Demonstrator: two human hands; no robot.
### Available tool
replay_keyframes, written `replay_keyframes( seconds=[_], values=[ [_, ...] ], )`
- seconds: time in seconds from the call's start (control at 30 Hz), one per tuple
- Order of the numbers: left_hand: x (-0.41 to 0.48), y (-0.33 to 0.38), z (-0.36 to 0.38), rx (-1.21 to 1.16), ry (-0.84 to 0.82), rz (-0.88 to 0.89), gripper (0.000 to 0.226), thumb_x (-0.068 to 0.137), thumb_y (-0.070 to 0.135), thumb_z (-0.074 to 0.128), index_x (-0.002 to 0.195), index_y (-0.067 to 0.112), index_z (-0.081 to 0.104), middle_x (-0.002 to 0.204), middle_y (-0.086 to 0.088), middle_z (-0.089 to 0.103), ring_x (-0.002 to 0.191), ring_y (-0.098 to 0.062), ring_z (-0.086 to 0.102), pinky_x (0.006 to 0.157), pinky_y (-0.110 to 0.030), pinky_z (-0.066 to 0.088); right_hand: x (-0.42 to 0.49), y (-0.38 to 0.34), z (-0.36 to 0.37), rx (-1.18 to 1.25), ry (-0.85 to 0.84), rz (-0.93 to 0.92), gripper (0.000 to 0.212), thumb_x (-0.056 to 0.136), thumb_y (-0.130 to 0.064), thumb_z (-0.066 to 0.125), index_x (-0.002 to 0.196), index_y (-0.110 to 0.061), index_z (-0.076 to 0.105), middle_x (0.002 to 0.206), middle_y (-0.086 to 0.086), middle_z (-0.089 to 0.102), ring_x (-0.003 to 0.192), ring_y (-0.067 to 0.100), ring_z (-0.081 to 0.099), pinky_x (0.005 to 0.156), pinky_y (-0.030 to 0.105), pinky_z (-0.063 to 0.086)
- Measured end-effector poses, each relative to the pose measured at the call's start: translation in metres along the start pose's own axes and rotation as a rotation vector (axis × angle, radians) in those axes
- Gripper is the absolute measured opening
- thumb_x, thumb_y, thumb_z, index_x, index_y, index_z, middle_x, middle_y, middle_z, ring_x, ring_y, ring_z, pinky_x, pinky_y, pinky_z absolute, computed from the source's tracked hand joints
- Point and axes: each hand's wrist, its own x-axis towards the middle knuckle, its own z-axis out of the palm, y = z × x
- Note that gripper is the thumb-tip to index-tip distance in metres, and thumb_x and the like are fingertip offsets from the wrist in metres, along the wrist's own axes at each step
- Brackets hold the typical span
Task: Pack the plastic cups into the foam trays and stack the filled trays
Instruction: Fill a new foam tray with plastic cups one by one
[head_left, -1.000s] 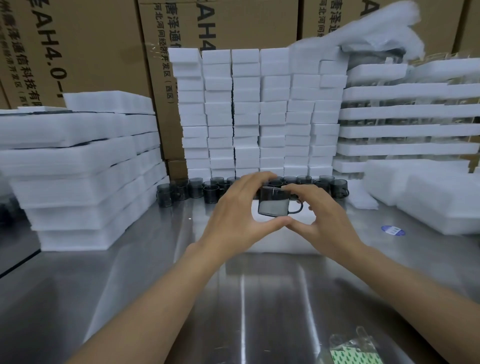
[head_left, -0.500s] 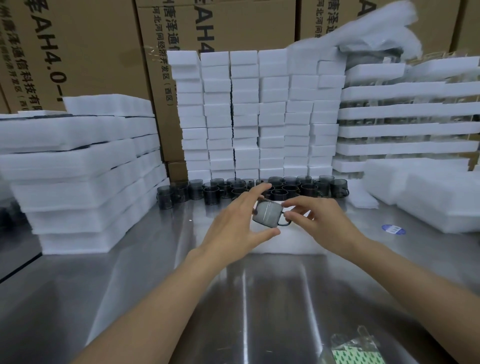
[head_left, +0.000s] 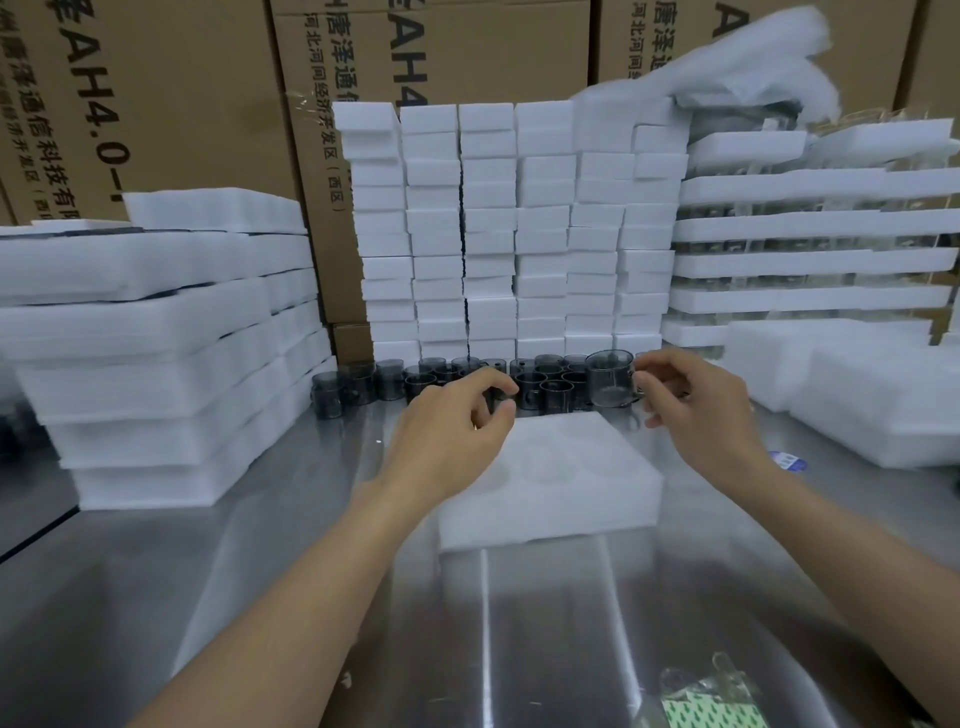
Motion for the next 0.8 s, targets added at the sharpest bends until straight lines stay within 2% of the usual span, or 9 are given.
replay_keyframes(
  seconds=[0.03, 0.1, 0.17, 0.2, 0.3, 0.43, 0.57, 0.7, 0.8],
  values=[
    [0.0, -0.001, -0.001, 0.033, -0.012, 0.002, 0.023, 0.103, 0.043, 0.059, 0.125, 0.045, 0.066, 0.085, 0.016, 0.072, 0.093, -0.007, 0.065, 0.09, -0.04, 0.055, 0.0, 0.0, 0.0, 0.026, -0.007, 0.003, 0.026, 0.1, -0.015, 0.071, 0.096, -0.04, 0.072, 0.078, -0.01, 0.073, 0.063, 0.015, 0.071, 0.062, 0.025, 0.061],
    [0.001, -0.003, 0.0, 0.149, -0.143, -0.014, 0.041, 0.103, 0.057, 0.057, 0.142, 0.046, 0.059, 0.128, 0.021, 0.07, 0.128, -0.009, 0.055, 0.111, -0.045, 0.045, -0.002, -0.004, 0.001, 0.091, -0.041, 0.018, 0.026, 0.099, -0.012, 0.072, 0.094, -0.038, 0.073, 0.078, -0.007, 0.073, 0.066, 0.017, 0.071, 0.061, 0.024, 0.062],
    [0.001, -0.005, 0.001, 0.25, -0.356, -0.077, 0.057, 0.102, 0.069, 0.05, 0.153, 0.044, 0.051, 0.161, 0.011, 0.051, 0.152, -0.019, 0.039, 0.125, -0.049, 0.03, -0.004, -0.008, 0.005, 0.129, -0.076, 0.029, 0.026, 0.099, -0.01, 0.073, 0.092, -0.035, 0.073, 0.078, -0.004, 0.072, 0.066, 0.018, 0.071, 0.06, 0.025, 0.061],
    [0.001, -0.006, 0.002, 0.271, -0.441, -0.108, 0.059, 0.102, 0.072, 0.048, 0.153, 0.043, 0.051, 0.166, 0.009, 0.044, 0.157, -0.02, 0.032, 0.128, -0.049, 0.025, -0.006, -0.01, 0.007, 0.135, -0.099, 0.039, 0.023, 0.098, -0.008, 0.073, 0.093, -0.031, 0.073, 0.079, -0.003, 0.073, 0.067, 0.019, 0.07, 0.06, 0.026, 0.062],
    [0.003, -0.007, 0.001, 0.265, -0.5, -0.106, 0.052, 0.101, 0.071, 0.051, 0.142, 0.042, 0.06, 0.162, 0.009, 0.047, 0.154, -0.021, 0.035, 0.126, -0.049, 0.024, -0.01, -0.014, 0.013, 0.108, -0.186, 0.069, 0.016, 0.097, -0.008, 0.074, 0.094, -0.024, 0.074, 0.082, -0.001, 0.074, 0.068, 0.022, 0.071, 0.062, 0.031, 0.063],
    [0.004, -0.006, 0.002, 0.279, -0.505, -0.119, 0.045, 0.102, 0.068, 0.052, 0.139, 0.043, 0.059, 0.164, 0.007, 0.04, 0.154, -0.021, 0.032, 0.123, -0.046, 0.018, -0.007, -0.012, 0.011, -0.121, -0.259, 0.026, 0.015, 0.096, -0.019, 0.074, 0.089, -0.032, 0.073, 0.08, -0.01, 0.074, 0.07, 0.009, 0.067, 0.071, 0.023, 0.055],
    [0.003, -0.006, 0.002, 0.282, -0.508, -0.117, 0.045, 0.102, 0.068, 0.05, 0.14, 0.045, 0.058, 0.164, 0.008, 0.04, 0.154, -0.02, 0.03, 0.121, -0.046, 0.017, -0.002, -0.01, -0.001, -0.121, -0.358, 0.061, 0.016, 0.091, -0.017, 0.076, 0.082, -0.03, 0.073, 0.074, -0.007, 0.073, 0.068, 0.011, 0.065, 0.072, 0.031, 0.057],
    [0.003, -0.006, 0.002, 0.295, -0.517, -0.111, 0.046, 0.103, 0.068, 0.048, 0.141, 0.044, 0.057, 0.164, 0.008, 0.039, 0.154, -0.021, 0.03, 0.122, -0.046, 0.017, -0.003, -0.009, 0.001, -0.155, -0.362, 0.006, 0.019, 0.091, -0.016, 0.079, 0.081, -0.03, 0.071, 0.077, -0.014, 0.074, 0.072, 0.007, 0.068, 0.069, 0.016, 0.052],
    [0.003, -0.007, 0.002, 0.3, -0.52, -0.109, 0.047, 0.103, 0.069, 0.048, 0.142, 0.044, 0.056, 0.164, 0.008, 0.039, 0.154, -0.021, 0.03, 0.122, -0.047, 0.017, -0.004, -0.008, 0.003, -0.168, -0.353, -0.02, 0.023, 0.091, -0.014, 0.081, 0.077, -0.027, 0.068, 0.076, -0.014, 0.073, 0.072, 0.007, 0.066, 0.066, 0.012, 0.048]
  ],
)
